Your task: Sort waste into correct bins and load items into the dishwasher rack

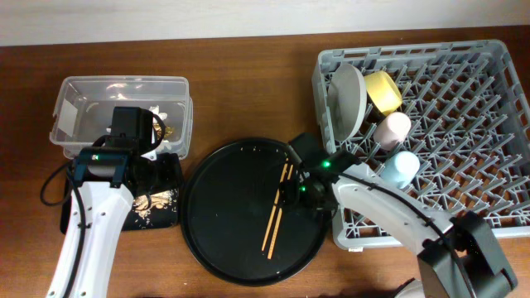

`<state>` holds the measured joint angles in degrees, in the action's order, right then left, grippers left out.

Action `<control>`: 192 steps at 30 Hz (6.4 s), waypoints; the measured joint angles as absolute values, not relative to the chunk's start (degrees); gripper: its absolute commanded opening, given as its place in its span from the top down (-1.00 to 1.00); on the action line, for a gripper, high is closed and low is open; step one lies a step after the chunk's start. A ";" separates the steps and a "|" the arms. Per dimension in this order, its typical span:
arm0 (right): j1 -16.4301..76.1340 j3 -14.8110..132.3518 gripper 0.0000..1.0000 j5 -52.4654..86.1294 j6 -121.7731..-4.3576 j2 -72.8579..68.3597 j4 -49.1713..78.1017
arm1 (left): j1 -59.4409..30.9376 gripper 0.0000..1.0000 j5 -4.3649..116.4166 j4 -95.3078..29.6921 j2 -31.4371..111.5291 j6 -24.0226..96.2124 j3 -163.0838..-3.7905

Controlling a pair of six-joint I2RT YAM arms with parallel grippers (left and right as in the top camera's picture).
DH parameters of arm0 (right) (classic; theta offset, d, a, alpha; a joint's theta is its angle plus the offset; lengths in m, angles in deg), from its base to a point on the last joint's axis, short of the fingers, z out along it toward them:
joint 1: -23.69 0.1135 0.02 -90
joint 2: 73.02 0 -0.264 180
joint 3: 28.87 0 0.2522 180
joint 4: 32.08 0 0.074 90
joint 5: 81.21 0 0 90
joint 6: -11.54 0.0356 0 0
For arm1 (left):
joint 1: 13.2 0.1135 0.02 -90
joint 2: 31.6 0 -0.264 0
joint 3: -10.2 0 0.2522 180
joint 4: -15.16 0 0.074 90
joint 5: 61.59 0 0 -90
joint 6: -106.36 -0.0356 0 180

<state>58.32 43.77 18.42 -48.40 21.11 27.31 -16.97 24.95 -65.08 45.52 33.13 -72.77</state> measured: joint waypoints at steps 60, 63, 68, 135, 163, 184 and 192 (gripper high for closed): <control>65.03 49.49 0.92 11.84 -33.41 32.47 32.09 | -16.97 -0.51 24.95 -65.06 45.52 33.13 -72.77; 62.80 56.42 0.92 11.55 -36.62 31.25 40.22 | -16.97 -0.51 24.95 -65.06 45.52 33.13 -72.77; 51.89 71.39 0.92 10.31 -52.27 21.26 52.00 | -16.97 -0.51 24.95 -65.17 45.52 33.13 -72.77; 37.47 64.99 0.81 7.38 -66.93 23.12 49.36 | -16.97 -0.52 25.19 -65.21 45.52 33.13 -72.77; 23.31 52.09 -0.97 20.71 -75.59 -0.51 46.23 | -21.61 -0.98 32.75 -64.38 40.28 24.98 -66.54; 23.35 35.42 -0.97 16.97 -75.46 -37.60 40.57 | -21.72 -0.98 32.75 -54.92 -4.66 24.04 -46.94; 28.79 20.27 -0.97 7.51 -75.94 -56.18 19.37 | -21.72 -0.98 32.75 -54.96 -4.68 24.04 -46.83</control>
<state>28.79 20.27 7.51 -75.94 -56.18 19.37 -21.72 32.75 -54.96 -4.68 24.04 -46.83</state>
